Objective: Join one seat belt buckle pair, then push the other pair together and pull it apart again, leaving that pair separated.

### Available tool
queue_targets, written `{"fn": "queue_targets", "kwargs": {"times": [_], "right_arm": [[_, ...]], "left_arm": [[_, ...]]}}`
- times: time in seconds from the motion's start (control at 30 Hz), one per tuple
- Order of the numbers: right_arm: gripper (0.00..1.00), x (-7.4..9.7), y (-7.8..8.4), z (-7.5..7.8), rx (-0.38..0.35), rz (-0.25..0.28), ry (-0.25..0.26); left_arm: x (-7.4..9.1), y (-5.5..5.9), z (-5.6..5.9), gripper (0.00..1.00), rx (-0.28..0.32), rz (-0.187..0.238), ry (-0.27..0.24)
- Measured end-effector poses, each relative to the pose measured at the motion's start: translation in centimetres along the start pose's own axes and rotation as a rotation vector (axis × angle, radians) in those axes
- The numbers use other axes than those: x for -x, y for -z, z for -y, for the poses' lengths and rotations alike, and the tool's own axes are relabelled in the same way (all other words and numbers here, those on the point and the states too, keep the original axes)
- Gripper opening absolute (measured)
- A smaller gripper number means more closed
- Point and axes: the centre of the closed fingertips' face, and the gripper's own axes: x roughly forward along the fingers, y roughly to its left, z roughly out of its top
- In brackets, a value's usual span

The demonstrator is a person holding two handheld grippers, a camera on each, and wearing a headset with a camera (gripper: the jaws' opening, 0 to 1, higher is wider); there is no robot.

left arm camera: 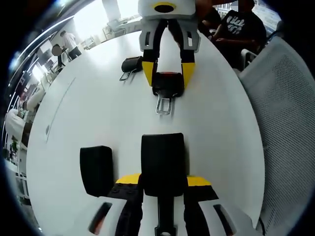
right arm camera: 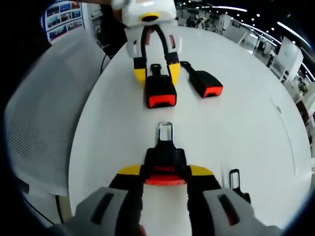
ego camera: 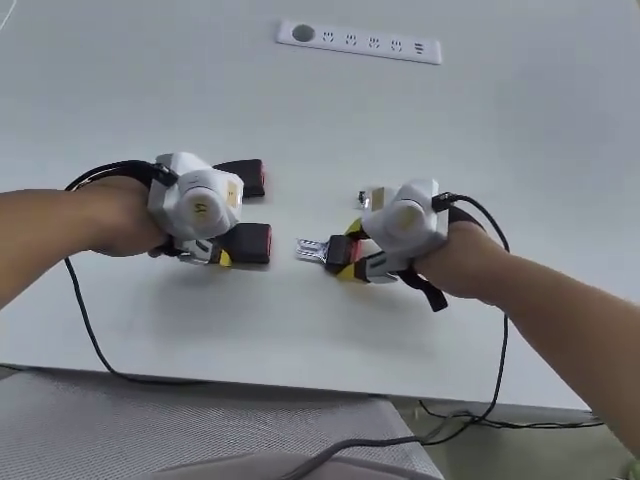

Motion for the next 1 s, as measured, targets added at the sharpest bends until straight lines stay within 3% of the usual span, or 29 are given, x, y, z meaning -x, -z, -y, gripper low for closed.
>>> {"fn": "queue_targets", "kwargs": {"times": [0.37,0.73,1.0], "right_arm": [[0.34,-1.4,-2.3,-0.2,0.005,0.006,-0.007],[0.34,-1.6,-2.8,-0.4,0.041,-0.015,-0.002],[0.34,-2.1,-3.7,-0.6,0.059,0.000,0.006]], "left_arm": [[0.2,-0.1,0.0,0.32,-0.005,0.008,-0.001],[0.2,0.0,-0.1,0.32,-0.012,0.014,0.000],[0.1,0.0,0.0,0.32,-0.020,0.012,-0.003]]}}
